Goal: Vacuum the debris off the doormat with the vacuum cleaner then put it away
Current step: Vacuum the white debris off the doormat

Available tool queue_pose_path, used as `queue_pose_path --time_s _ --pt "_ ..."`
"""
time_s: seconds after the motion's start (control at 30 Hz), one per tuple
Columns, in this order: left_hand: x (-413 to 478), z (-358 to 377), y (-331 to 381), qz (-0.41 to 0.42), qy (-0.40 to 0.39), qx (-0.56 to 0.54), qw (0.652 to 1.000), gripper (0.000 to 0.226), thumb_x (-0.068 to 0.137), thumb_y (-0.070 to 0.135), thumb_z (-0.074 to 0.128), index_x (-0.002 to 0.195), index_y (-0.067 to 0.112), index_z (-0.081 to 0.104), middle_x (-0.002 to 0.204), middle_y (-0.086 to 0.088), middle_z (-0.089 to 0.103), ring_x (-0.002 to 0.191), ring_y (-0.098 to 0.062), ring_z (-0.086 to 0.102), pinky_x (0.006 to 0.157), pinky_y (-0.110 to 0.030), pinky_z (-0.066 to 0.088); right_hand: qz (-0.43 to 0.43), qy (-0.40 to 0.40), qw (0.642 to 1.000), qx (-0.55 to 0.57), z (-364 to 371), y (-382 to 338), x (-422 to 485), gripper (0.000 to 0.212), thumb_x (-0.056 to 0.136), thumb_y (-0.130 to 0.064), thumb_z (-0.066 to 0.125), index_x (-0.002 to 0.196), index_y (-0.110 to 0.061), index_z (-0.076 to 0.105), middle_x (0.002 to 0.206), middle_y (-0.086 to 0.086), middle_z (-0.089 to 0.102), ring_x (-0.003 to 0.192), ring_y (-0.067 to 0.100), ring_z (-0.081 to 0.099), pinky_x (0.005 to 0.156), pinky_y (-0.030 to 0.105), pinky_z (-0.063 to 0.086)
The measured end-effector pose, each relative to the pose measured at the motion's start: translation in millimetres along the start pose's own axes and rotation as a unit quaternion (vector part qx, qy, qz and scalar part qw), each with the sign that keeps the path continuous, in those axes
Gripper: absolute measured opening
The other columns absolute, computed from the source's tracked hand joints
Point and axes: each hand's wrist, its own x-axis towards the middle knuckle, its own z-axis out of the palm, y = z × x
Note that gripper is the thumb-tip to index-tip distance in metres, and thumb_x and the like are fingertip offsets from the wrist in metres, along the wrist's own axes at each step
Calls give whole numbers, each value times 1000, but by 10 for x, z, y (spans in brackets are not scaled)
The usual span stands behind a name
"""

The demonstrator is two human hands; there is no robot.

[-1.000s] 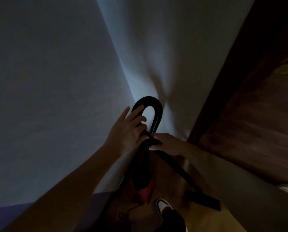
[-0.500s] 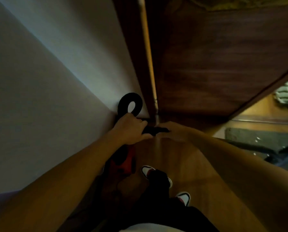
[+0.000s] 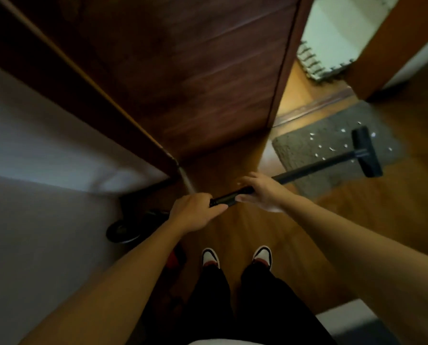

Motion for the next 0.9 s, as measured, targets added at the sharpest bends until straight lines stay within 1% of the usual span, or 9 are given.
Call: queue_pose_path --time_s 0.1,0.2,0.23,0.3,0.37,0.4,0.5,0.63,0.9 --pt "42 151 38 -8 -25 -54 998 51 89 71 41 82 26 62 77 2 68 68 -17 66 68 -38 53 164 159 973 46 383 293 -210 59 96 -55 56 144 -22 46 137 6 47 122 25 51 99 39 50" --pt "92 264 69 -6 -31 -78 996 51 91 68 43 73 24 61 69 4 66 64 -16 65 69 -38 54 368 178 881 240 676 422 -188 81 97 -59 51 157 -15 22 157 19 31 136 39 44 107 49 47" --pt "107 311 67 -3 -29 -87 996 50 92 66 44 71 24 60 65 6 64 62 -16 65 66 -37 53 410 169 824 352 746 423 -119 89 96 -63 51 160 -14 14 160 19 27 138 41 43 108 52 46" --pt "139 408 47 6 -25 -111 993 48 93 63 47 69 24 60 61 6 62 59 -17 65 64 -38 53 420 188 628 628 880 412 86 97 89 -67 59 159 -18 14 153 18 40 125 42 56 98 56 54" --pt "195 540 -34 12 -41 -130 991 47 94 60 48 68 22 60 59 5 60 57 -18 64 64 -38 53 335 245 403 815 965 355 320 84 90 -48 71 154 -20 24 130 19 58 103 39 69 78 51 62" --pt "239 609 -88 13 -59 -142 988 47 94 58 49 68 21 60 58 5 60 56 -19 63 63 -38 53 309 284 344 840 988 328 423 73 93 -31 72 150 -21 28 114 18 63 90 34 72 68 45 62" --pt "434 815 -259 1 -134 -189 973 43 94 54 51 75 17 62 66 -1 65 56 -23 62 65 -45 54 353 350 357 791 1150 281 632 51 96 -1 62 135 -19 37 76 10 55 54 18 56 50 31 51" --pt "717 1135 -320 -44 -221 -293 929 19 100 32 52 104 15 57 95 -10 69 58 -24 62 57 -40 51 389 336 365 776 1571 356 726 41 95 4 60 125 -17 42 77 8 53 51 13 50 45 25 46" --pt "814 1722 -469 -35 -192 -272 942 29 101 41 47 102 16 61 65 -1 57 42 -18 54 45 -30 47 399 326 401 757 2300 566 867 38 91 7 60 120 -13 47 80 9 57 55 14 53 48 26 48"
